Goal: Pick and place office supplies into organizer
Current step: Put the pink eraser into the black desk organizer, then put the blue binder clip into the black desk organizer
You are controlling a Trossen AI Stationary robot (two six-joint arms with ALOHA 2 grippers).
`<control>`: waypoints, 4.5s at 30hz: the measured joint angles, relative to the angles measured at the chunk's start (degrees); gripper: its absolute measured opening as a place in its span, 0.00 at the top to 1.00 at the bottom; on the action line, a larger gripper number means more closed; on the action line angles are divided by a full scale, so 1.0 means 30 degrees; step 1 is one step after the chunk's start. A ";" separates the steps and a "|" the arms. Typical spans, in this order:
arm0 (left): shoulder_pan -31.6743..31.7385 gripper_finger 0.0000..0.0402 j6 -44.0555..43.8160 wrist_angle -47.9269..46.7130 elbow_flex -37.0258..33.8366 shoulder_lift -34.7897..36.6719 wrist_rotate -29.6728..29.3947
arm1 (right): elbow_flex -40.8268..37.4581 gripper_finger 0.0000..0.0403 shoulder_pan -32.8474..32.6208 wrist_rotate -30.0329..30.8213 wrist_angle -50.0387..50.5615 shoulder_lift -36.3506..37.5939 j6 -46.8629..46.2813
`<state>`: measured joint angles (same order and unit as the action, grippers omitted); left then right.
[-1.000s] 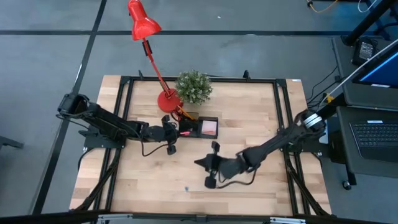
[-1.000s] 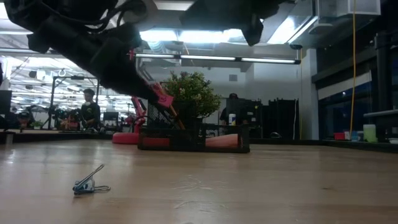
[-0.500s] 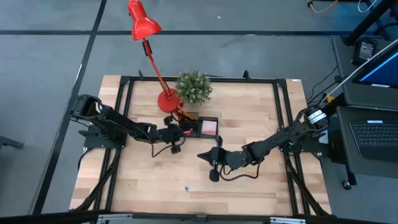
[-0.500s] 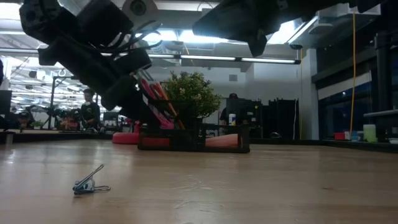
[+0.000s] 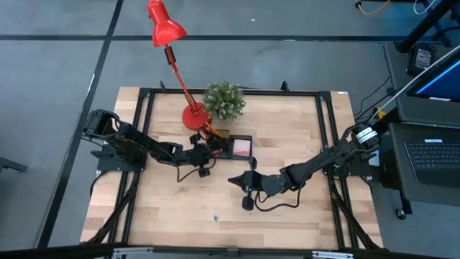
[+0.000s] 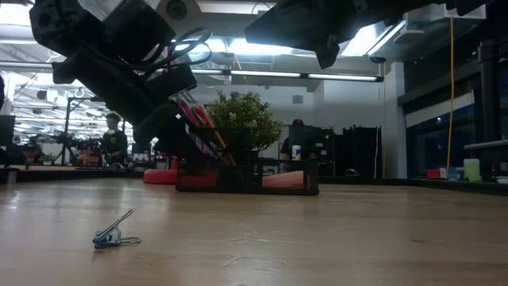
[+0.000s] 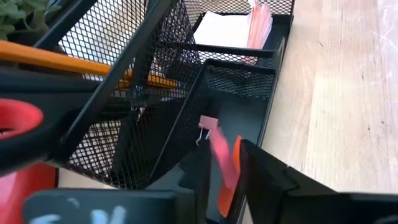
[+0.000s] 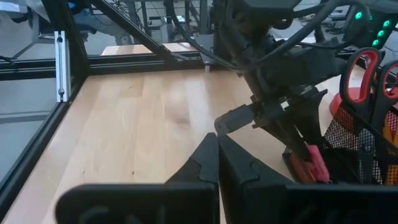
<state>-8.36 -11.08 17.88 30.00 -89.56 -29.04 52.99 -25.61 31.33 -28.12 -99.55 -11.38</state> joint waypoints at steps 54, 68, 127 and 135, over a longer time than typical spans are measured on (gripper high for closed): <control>-1.5620 0.68 -0.4990 -0.2159 1.1757 -0.7293 -1.2548 | 0.0874 1.00 -0.3607 -0.0016 0.0297 0.0000 0.1963; -1.4987 0.65 -1.3264 -0.8933 1.4503 -0.9398 -1.0220 | 0.0874 1.00 -0.4716 -0.0024 0.1096 0.0000 0.2535; -1.2939 0.52 -1.8535 -1.2042 1.4491 -1.1469 -0.5786 | 0.0874 1.00 -0.4124 0.0065 0.1290 0.0000 0.3383; -1.2939 0.54 -1.8717 -1.2010 1.4506 -1.1555 -0.5672 | 0.0874 1.00 -0.4124 0.0044 0.1290 0.0000 0.3391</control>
<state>-47.18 -67.23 -18.15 73.52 -124.22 -46.05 55.61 -37.98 31.46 -24.25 -99.55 -1.21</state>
